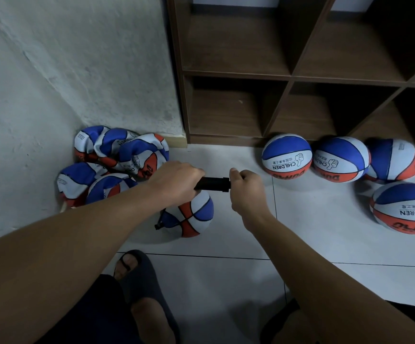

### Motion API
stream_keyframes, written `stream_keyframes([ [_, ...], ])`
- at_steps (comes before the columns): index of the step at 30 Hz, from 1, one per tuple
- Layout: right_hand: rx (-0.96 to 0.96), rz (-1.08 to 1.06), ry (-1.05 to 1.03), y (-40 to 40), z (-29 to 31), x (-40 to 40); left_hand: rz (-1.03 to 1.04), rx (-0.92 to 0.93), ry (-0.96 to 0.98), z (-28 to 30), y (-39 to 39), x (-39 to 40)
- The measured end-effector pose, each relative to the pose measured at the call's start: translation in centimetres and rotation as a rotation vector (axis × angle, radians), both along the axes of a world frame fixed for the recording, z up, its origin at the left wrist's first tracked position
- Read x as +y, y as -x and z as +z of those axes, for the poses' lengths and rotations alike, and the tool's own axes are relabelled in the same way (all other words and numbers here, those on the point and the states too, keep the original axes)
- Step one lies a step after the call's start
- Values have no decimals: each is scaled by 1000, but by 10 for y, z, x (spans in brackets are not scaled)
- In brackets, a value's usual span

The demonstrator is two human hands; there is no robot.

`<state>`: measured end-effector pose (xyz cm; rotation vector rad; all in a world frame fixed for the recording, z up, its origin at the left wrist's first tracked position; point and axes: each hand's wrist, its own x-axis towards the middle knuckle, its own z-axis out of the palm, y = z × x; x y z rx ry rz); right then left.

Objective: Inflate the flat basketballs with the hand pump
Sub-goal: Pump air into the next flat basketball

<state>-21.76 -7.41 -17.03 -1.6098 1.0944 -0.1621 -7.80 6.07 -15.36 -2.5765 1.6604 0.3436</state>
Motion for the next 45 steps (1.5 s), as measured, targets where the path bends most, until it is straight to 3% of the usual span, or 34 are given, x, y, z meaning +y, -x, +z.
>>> stream_keyframes([
  [7, 34, 5, 3, 2, 5, -9, 11, 19, 29, -2, -4, 2],
  [15, -4, -244, 37, 13, 6, -62, 134, 13, 4, -2, -32, 23],
  [26, -2, 1, 84, 0, 6, -4, 38, 20, -24, 9, 0, -2],
  [38, 39, 8, -13, -2, 8, -7, 20, 25, -6, 10, -1, 0],
  [45, 28, -233, -79, 12, 14, -60, 140, 6, -42, 2, -34, 20],
])
